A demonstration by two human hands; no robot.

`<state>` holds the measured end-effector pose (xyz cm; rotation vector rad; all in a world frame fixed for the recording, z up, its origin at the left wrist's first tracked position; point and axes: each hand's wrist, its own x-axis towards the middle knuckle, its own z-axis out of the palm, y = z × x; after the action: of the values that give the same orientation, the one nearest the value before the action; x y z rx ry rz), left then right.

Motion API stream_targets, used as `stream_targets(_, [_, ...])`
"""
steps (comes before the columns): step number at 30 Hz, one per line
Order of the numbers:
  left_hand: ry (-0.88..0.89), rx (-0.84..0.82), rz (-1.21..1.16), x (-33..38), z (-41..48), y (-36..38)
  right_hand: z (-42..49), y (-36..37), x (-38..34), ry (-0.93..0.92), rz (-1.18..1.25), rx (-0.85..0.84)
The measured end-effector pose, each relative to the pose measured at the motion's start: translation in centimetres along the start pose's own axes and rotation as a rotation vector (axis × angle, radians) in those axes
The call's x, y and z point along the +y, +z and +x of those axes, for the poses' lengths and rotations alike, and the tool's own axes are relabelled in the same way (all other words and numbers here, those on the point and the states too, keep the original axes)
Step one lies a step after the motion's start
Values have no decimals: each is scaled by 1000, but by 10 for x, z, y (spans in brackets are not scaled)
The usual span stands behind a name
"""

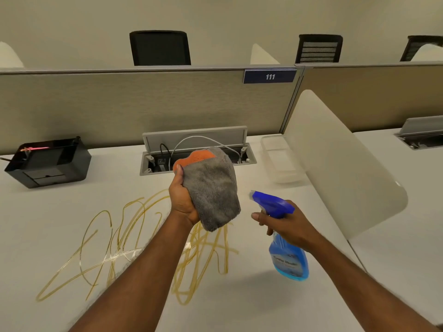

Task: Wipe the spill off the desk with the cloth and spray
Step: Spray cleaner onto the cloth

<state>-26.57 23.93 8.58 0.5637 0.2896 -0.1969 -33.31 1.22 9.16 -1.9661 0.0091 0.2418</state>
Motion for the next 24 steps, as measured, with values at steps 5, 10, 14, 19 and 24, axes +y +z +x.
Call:
stream_targets(5, [6,-4,-1,3,-6,-4,-12,3,-8,-34,72,-64])
stream_targets(10, [11,-7,0,8,-9,-7,-18,5,-12,-33,45,-69])
stream_targets(14, [29,-21,10,12,-11,-7,-24,5,-13,-4,38,-37])
stream_targets(19, [45,-38,25,16,-10,-5,-29,0,-21,-44,56,-91])
stream_targets(24, [25,1,44,14,-8,-8,-29,0,-22,-29,36,-76])
